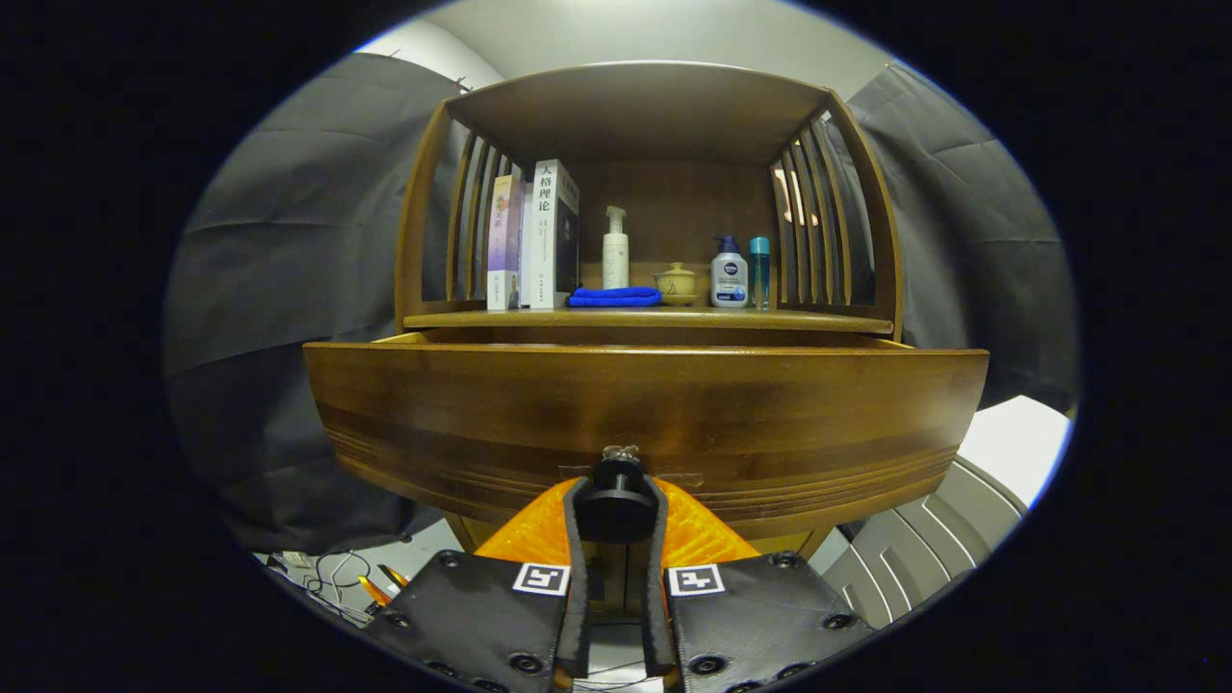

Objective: Pull open the drawer, take out the items inside it, and place them on the countertop above the cabinet.

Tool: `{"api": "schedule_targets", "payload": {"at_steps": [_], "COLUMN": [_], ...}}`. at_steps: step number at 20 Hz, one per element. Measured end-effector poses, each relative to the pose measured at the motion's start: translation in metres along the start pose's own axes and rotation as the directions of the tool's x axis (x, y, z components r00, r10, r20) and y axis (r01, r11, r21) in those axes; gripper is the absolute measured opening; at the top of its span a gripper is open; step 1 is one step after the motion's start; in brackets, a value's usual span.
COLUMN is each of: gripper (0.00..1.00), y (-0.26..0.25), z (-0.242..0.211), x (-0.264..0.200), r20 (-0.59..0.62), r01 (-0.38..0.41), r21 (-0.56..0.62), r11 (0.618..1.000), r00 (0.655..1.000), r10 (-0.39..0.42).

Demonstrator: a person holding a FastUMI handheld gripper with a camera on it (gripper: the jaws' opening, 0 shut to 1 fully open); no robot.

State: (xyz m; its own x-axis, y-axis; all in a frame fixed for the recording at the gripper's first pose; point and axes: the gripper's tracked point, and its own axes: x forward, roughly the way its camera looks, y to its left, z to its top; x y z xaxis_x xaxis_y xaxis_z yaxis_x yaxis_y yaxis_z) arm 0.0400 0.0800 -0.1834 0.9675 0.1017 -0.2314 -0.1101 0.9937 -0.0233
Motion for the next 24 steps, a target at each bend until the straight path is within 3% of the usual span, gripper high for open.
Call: {"api": "schedule_targets", "payload": {"at_steps": [16, 19, 24], "gripper": [0.23, 0.39, 0.88], "y": [0.01, 0.012, 0.008], "z": [-0.009, -0.008, 0.026], "x": [-0.046, -0.049, -0.064], "r20": [0.021, 0.059, 0.173], "r01": [-0.051, -0.078, -0.075], "r21": [-0.06, -0.105, -0.133], "r11": [0.997, 0.991, 0.988], "r00": [0.998, 0.995, 0.98], "r10": [0.053, 0.084, 0.098]}}
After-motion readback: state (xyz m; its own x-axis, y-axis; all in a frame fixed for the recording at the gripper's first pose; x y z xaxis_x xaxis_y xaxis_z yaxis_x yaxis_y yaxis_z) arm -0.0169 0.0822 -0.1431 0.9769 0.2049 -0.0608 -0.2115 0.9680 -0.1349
